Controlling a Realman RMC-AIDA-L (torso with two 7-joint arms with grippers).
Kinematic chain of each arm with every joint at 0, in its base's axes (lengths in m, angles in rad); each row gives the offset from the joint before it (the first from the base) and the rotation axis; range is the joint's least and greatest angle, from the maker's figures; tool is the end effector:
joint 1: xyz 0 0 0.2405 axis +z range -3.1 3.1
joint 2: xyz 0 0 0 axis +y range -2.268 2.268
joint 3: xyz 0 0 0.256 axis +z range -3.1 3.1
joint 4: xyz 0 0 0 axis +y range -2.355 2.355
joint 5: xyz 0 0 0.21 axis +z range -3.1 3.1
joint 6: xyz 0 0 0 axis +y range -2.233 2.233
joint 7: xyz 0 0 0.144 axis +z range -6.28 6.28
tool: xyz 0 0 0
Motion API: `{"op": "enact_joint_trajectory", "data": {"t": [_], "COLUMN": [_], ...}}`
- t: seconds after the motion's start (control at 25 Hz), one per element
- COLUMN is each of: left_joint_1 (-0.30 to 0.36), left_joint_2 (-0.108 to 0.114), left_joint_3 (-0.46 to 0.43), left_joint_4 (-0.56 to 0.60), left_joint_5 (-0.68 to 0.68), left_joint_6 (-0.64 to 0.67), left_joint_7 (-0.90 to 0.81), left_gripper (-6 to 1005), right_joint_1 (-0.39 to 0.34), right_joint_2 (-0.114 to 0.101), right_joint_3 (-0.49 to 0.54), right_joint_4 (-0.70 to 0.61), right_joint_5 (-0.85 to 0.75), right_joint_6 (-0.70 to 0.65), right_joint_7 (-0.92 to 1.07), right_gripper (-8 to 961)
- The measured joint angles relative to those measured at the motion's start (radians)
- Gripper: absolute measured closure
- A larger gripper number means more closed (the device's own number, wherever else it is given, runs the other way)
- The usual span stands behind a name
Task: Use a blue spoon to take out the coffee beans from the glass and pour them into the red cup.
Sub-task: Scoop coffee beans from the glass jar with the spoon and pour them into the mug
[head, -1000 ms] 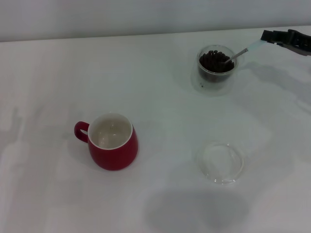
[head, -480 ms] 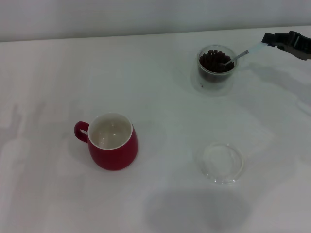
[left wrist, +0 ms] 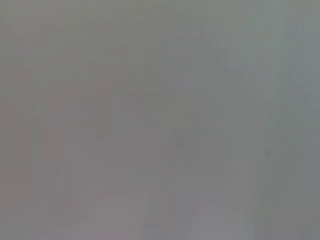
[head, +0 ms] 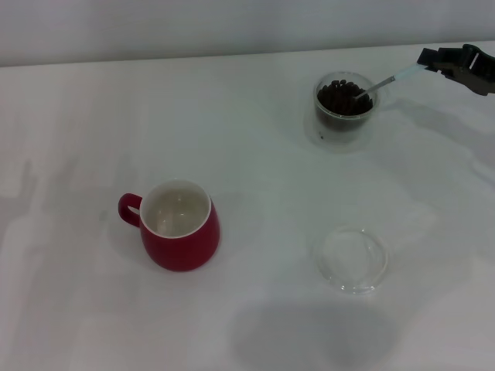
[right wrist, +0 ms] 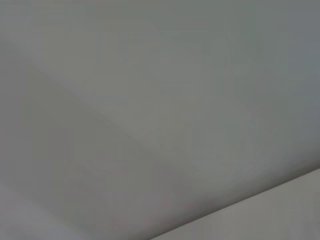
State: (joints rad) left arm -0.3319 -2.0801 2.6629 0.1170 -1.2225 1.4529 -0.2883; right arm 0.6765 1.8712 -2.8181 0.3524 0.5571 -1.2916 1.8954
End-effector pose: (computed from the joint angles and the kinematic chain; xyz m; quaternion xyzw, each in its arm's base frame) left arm -0.3404 0.2800 0.0045 -0.6406 -0.2378 -0.3886 0.6181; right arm 0.3473 0.3777 0.0838 -0.6743 0.5931 0.3452 0.2726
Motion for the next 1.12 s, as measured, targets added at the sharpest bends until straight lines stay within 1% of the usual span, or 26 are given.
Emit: {"op": "enact_joint_trajectory", "data": {"t": [0.4, 0.84, 1.12], "left_joint_1": [-0.007, -0.014, -0.020], "left_joint_2": [0.000, 0.002, 0.003], "left_joint_3": [0.000, 0.000, 0.000], "left_joint_4": [-0.007, -0.007, -0.019], "left_joint_5": [0.000, 0.000, 0.000], "left_joint_6": [0.002, 0.003, 0.003], "left_joint_7": [0.023, 0.026, 0.026], "left_gripper": [228, 228, 229], "right_joint_1": [0.003, -0.022, -0.027], "right_joint_2": [0.000, -0.001, -0.004], "right_joint_3": [0.000, 0.000, -0.001], "right_joint_4": [-0.001, -0.001, -0.001], "right_joint_5": [0.000, 0.040, 0.041], "right_joint_6": [0.009, 0.024, 0.022], "right_joint_7": [0.052, 0.066, 0.089], "right_gripper": [805, 805, 804]}}
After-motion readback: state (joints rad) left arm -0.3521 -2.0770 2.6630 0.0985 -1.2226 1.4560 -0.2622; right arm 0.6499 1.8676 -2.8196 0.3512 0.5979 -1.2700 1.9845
